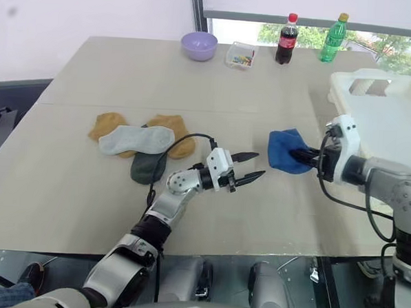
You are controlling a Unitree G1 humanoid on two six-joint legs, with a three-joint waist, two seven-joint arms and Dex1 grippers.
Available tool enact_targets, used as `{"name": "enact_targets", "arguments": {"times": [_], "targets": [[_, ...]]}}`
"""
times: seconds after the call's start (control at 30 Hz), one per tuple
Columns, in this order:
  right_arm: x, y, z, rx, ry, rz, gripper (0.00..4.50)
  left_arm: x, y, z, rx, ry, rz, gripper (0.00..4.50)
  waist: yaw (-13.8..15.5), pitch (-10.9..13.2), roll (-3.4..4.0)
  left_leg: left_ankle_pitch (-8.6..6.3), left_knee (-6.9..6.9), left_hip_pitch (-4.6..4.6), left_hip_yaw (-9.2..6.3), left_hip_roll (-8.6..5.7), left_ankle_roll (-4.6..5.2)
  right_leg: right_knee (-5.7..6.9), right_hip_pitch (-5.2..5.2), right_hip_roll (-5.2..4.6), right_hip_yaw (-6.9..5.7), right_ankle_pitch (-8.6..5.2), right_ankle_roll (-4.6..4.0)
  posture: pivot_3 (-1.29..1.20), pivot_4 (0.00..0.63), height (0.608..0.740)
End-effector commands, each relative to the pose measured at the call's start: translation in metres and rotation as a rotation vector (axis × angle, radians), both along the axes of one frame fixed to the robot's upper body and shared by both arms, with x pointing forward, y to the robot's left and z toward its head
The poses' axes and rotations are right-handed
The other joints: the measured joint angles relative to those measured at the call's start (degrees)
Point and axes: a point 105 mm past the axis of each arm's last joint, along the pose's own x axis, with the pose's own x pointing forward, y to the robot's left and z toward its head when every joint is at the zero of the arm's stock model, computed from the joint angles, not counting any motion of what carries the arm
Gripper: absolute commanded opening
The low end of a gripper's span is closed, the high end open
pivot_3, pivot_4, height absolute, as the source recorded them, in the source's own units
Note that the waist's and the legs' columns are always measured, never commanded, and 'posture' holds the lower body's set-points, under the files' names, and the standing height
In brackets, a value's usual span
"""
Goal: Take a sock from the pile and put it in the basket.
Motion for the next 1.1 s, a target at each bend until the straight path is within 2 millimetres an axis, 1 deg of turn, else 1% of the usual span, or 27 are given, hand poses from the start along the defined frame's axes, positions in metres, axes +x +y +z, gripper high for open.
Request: {"name": "enact_targets", "arguments": {"times": [0.03,0.13,0.2,0.23,0.27,0.33,0.4,0.43,0.53,0.63,0.73,0.8,0.83,0.9,0.93,0.97,1.0,1.03,1.1], "targets": [[0.005,-0.027,0.036,0.021,-0.108,-0.084,0.00,-0.003,-0.018,0.024,-0.068,-0.025,-0.044,2.55,0.0,0.0,-0.01,0.00,0.00,0.00,0.01,-0.01,0.01,0.00,0.00,0.00,0.01,0.00,0.00,0.00,0.150,0.733],[0.012,-0.050,0.051,0.048,-0.137,-0.180,0.00,-0.009,-0.033,0.035,-0.100,-0.013,-0.101,2.55,-0.1,0.0,-0.01,-0.01,0.00,0.01,0.03,0.00,0.01,-0.01,0.00,0.03,0.02,0.00,0.00,0.00,0.150,0.733],[0.015,-0.067,0.058,0.098,-0.151,-0.243,0.00,-0.013,-0.043,0.040,-0.110,-0.009,-0.132,2.55,-0.1,0.0,-0.02,-0.01,0.00,0.02,0.03,0.01,0.01,0.00,0.00,0.06,0.03,0.00,0.00,0.00,0.150,0.733],[0.016,-0.074,0.060,0.118,-0.156,-0.269,0.00,-0.015,-0.045,0.042,-0.110,-0.009,-0.140,2.55,-0.1,0.0,-0.02,-0.01,0.00,0.01,0.03,0.01,0.01,-0.01,0.00,0.06,0.03,0.00,0.00,0.00,0.150,0.733],[0.018,-0.086,0.061,0.145,-0.160,-0.317,0.00,-0.015,-0.047,0.043,-0.109,-0.011,-0.144,2.55,-0.2,0.0,-0.02,-0.01,0.00,0.01,0.04,0.01,0.01,0.00,0.00,0.07,0.04,0.00,0.00,0.00,0.150,0.733],[0.020,-0.100,0.062,0.175,-0.162,-0.375,0.00,-0.016,-0.050,0.045,-0.106,-0.010,-0.147,2.55,-0.2,0.0,-0.01,-0.01,-0.01,0.01,0.06,0.01,0.01,0.00,-0.02,0.08,0.08,0.00,0.00,0.00,0.150,0.733],[0.023,-0.121,0.060,0.240,-0.157,-0.457,0.00,-0.017,-0.049,0.046,-0.120,0.007,-0.161,2.55,-0.2,0.0,0.00,-0.01,-0.01,0.02,0.08,0.01,0.01,0.00,-0.03,0.10,0.09,0.00,0.00,0.00,0.150,0.733],[0.024,-0.128,0.059,0.268,-0.155,-0.485,0.00,-0.018,-0.049,0.047,-0.127,0.015,-0.165,2.55,-0.2,0.0,0.00,-0.01,-0.01,0.02,0.10,0.01,0.01,0.00,-0.03,0.10,0.11,0.00,0.00,0.00,0.150,0.733],[0.027,-0.143,0.052,0.329,-0.132,-0.559,0.00,-0.018,-0.047,0.044,-0.108,0.018,-0.164,2.55,-0.2,0.0,0.04,-0.01,-0.01,0.03,0.16,0.02,0.02,0.00,-0.04,0.10,0.15,0.00,0.00,0.00,0.150,0.733],[0.032,-0.166,0.038,0.346,-0.110,-0.700,0.00,-0.018,-0.044,0.039,-0.099,0.030,-0.164,2.55,-0.3,0.0,0.05,-0.01,-0.02,0.05,0.20,0.02,0.02,0.00,-0.04,0.10,0.18,0.00,0.01,0.00,0.150,0.733],[0.034,-0.181,0.030,0.362,-0.100,-0.804,0.00,-0.017,-0.041,0.037,-0.101,0.040,-0.157,2.55,-0.3,0.0,0.11,-0.02,-0.01,0.07,0.27,0.02,0.03,0.00,-0.04,0.11,0.23,0.00,0.01,0.00,0.150,0.733],[0.035,-0.184,0.025,0.355,-0.087,-0.831,1.01,-0.018,-0.040,0.036,-0.097,0.040,-0.153,2.55,-0.3,0.1,0.15,-0.02,-0.02,0.08,0.32,0.02,0.04,0.00,-0.05,0.11,0.27,0.00,0.02,0.00,0.150,0.733],[0.035,-0.184,0.024,0.353,-0.083,-0.833,1.31,-0.018,-0.039,0.035,-0.092,0.039,-0.151,2.55,-0.3,0.1,0.18,-0.02,-0.02,0.09,0.33,0.02,0.05,0.00,-0.05,0.11,0.28,0.00,0.02,0.00,0.150,0.733],[0.035,-0.183,0.022,0.350,-0.078,-0.829,2.18,-0.017,-0.038,0.033,-0.084,0.039,-0.148,2.55,-0.3,0.1,0.26,-0.04,-0.02,0.09,0.37,0.03,0.07,0.00,-0.06,0.12,0.32,0.01,0.03,0.00,0.150,0.733],[0.035,-0.182,0.021,0.337,-0.075,-0.826,2.77,-0.017,-0.037,0.032,-0.083,0.041,-0.145,2.55,-0.3,0.1,0.26,-0.04,-0.02,0.09,0.38,0.03,0.08,0.00,-0.06,0.12,0.33,0.01,0.04,0.00,0.150,0.733],[0.035,-0.182,0.019,0.319,-0.071,-0.826,3.12,-0.017,-0.037,0.031,-0.080,0.042,-0.142,2.55,-0.3,0.1,0.26,-0.05,-0.02,0.09,0.38,0.03,0.08,0.00,-0.06,0.12,0.33,0.01,0.04,0.00,0.150,0.733],[0.035,-0.182,0.018,0.308,-0.068,-0.829,3.71,-0.016,-0.036,0.031,-0.078,0.042,-0.141,2.55,-0.3,0.1,0.26,-0.05,-0.02,0.09,0.38,0.03,0.09,0.00,-0.06,0.12,0.33,0.01,0.04,0.00,0.150,0.733],[0.035,-0.184,0.019,0.302,-0.074,-0.842,4.05,-0.016,-0.036,0.031,-0.078,0.043,-0.139,2.55,-0.3,0.1,0.26,-0.05,-0.01,0.10,0.38,0.03,0.09,0.00,-0.06,0.12,0.34,0.01,0.04,0.00,0.150,0.733],[0.035,-0.190,0.023,0.288,-0.105,-0.880,4.05,-0.015,-0.035,0.030,-0.076,0.046,-0.135,2.55,-0.3,0.1,0.27,-0.05,-0.02,0.10,0.39,0.03,0.09,0.00,-0.06,0.12,0.35,0.01,0.05,0.00,0.150,0.733]]}}
